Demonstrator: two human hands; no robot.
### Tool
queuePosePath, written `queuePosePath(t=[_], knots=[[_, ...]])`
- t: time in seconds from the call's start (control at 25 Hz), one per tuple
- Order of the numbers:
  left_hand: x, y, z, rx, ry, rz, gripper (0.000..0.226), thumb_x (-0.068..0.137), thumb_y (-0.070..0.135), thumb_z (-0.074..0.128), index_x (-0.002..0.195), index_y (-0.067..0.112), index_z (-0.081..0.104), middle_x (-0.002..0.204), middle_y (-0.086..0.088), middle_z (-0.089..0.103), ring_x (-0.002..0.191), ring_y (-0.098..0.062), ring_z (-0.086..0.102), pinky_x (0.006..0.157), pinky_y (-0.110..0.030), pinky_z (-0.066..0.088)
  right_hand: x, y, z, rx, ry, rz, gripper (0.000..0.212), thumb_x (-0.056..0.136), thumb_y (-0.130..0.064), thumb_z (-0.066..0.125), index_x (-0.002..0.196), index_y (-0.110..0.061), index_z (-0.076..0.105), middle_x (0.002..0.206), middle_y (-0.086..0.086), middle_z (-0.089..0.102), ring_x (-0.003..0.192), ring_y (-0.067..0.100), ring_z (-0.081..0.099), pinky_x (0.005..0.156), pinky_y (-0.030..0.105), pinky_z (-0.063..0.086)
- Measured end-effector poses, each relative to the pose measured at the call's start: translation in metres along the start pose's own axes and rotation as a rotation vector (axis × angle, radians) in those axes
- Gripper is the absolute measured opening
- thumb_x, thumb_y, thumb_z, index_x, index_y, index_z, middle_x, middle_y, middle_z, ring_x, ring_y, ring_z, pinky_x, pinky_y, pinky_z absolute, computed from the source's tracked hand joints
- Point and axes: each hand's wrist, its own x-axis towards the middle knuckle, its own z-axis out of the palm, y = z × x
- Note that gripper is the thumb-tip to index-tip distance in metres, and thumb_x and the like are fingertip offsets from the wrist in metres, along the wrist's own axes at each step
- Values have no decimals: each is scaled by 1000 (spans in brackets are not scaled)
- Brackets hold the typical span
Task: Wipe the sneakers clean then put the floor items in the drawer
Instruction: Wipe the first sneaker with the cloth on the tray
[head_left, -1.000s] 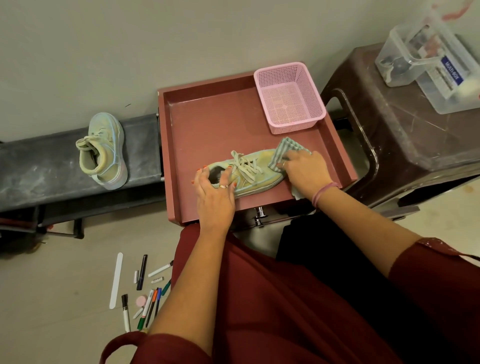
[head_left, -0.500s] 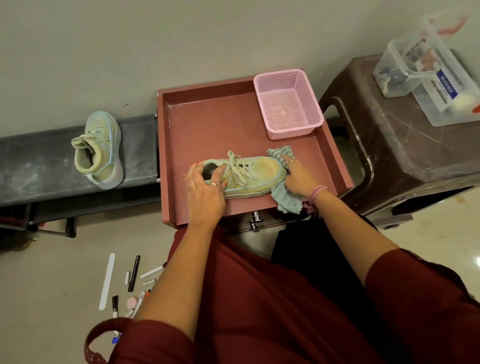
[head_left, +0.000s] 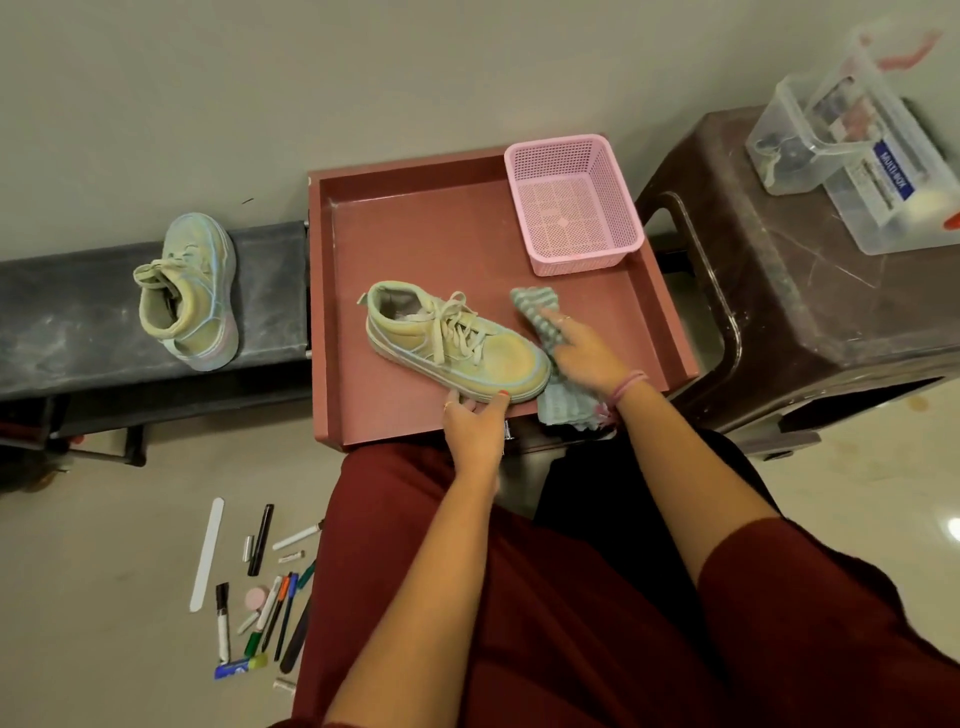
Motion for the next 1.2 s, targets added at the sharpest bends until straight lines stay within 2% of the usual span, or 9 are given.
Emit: queuePosePath(t=[0.16, 0.24, 0.4, 0.56, 0.68, 0.76, 0.88, 1.08, 1.2], knots=[[-5, -12, 0, -121, -57, 53, 79, 85, -7, 60, 152, 17, 24, 141, -5, 45, 119, -12, 56, 73, -9, 50, 6, 12, 21, -177, -202, -16, 75, 81, 19, 32, 149, -11, 20, 156, 6, 20, 144, 18, 17, 115, 20, 11], [-7, -10, -3, -251, -99, 38, 84, 82, -14, 58, 152, 21, 25, 142, -4, 49, 122, -13, 55, 92, -20, 50, -8, 21, 30, 15, -144, -14, 73, 83, 19, 34, 149, -11, 23, 154, 4, 25, 142, 15, 23, 117, 27, 19], [-12, 5, -13, -539, -67, -36, 71, 82, -11, 61, 144, 17, 41, 132, -7, 59, 112, -15, 61, 91, -32, 51, -33, 24, 30, 569, -97, 128, 70, 84, 19, 36, 143, -19, 38, 138, 6, 51, 120, 20, 55, 100, 40, 47], [-27, 23, -28, -714, -83, 4, 44, 86, -4, 63, 127, 10, 57, 123, -8, 66, 112, -17, 64, 98, -35, 51, -45, 11, 35, 671, -134, 101, 73, 81, 20, 33, 142, -19, 41, 135, 9, 55, 117, 28, 57, 96, 44, 47], [-36, 28, -34, -750, -134, -13, 42, 87, -6, 61, 123, 14, 59, 120, -8, 67, 112, -20, 64, 97, -35, 51, -51, -4, 44, 29, -68, -255, 74, 79, 20, 33, 142, -18, 41, 150, 2, 36, 135, 15, 35, 111, 24, 30], [-39, 27, -35, -740, -122, -24, 44, 86, -8, 61, 122, 16, 60, 121, -9, 66, 113, -23, 63, 99, -36, 50, -39, -8, 49, -544, -86, -531, 72, 77, 19, 39, 141, -15, 42, 150, 1, 35, 141, 19, 26, 116, 31, 23], [-43, 32, -37, -748, -41, -43, 40, 82, -11, 64, 104, 22, 63, 112, -6, 70, 104, -20, 66, 94, -34, 53, -13, -13, 51, -983, -36, -795, 60, 77, 7, 64, 133, -11, 52, 140, 5, 50, 130, 32, 46, 102, 46, 44], [-38, 40, -50, -784, -56, -44, 51, 81, -7, 67, 127, 12, 57, 122, -4, 67, 106, -15, 66, 86, -30, 57, -22, -24, 54, -542, -71, -528, 70, 82, 18, 45, 142, -16, 40, 151, -2, 35, 144, 23, 22, 117, 38, 22], [-41, 42, -57, -757, -139, -56, 35, 86, 0, 63, 118, 14, 62, 112, -2, 70, 105, -12, 66, 78, -24, 57, -75, -25, 91, -237, 188, -414, 69, 81, 15, 35, 142, -19, 40, 151, -4, 33, 144, 18, 20, 119, 29, 16]])
